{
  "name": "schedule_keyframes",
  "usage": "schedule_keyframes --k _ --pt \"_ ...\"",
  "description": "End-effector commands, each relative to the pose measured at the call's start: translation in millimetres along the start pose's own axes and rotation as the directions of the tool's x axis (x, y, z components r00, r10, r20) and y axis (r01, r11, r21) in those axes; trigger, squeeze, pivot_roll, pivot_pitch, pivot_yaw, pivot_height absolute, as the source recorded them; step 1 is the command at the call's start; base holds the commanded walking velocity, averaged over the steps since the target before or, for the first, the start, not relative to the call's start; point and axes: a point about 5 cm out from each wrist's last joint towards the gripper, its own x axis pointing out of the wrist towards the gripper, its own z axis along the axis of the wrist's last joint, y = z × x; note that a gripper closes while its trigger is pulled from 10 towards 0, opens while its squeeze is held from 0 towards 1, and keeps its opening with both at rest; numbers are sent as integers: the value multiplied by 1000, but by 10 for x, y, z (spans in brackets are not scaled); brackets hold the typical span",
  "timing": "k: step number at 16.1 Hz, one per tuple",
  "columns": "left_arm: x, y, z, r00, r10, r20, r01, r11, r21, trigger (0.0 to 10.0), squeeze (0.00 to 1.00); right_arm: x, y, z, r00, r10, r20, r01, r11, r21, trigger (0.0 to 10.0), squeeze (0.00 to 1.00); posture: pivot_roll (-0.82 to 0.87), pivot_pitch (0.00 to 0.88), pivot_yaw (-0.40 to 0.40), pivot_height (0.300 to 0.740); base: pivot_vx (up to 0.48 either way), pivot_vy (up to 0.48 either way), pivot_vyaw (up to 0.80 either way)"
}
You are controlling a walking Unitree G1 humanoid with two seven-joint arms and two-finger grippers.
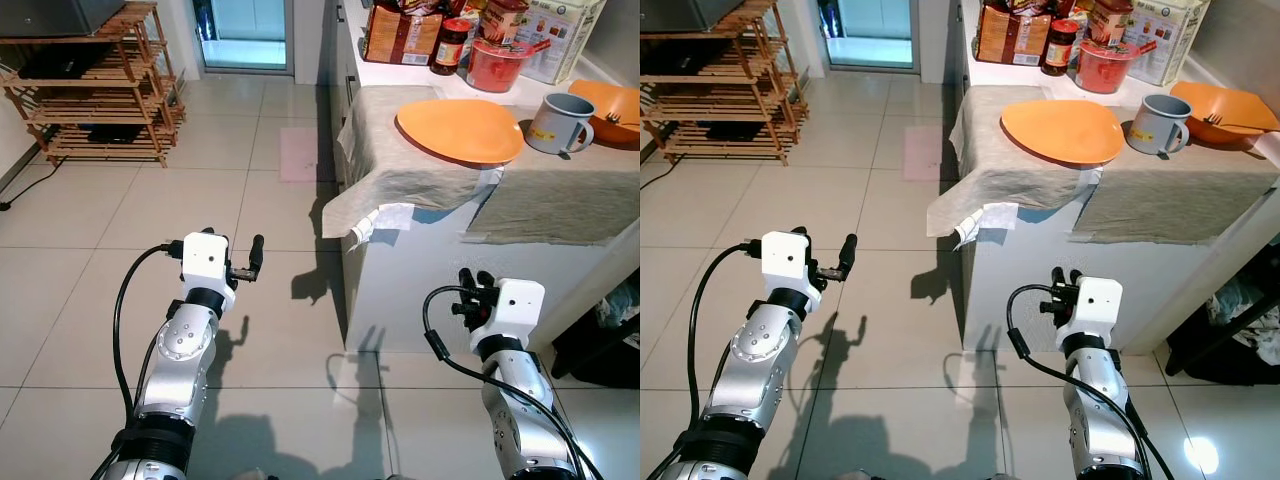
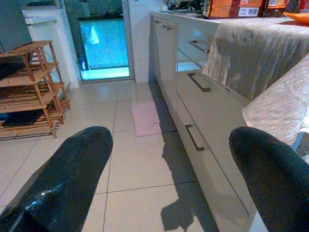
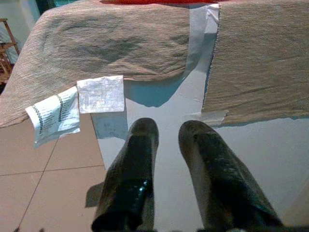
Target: Setting the table
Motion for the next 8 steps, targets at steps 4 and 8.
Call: schedule_keyframes --k 4,8 --pt "-16 -3 -26 1000 -2 -9 2 1000 3 10000 0 -1 -60 -38 999 -30 -32 30 1000 -8 10000 1000 -43 0 -4 740 0 0 0" --pt "-15 7 -18 1000 1 -9 -1 1000 6 10000 0 8 -58 -41 999 -26 -26 26 999 -22 10000 1000 -37 0 -4 740 0 0 0"
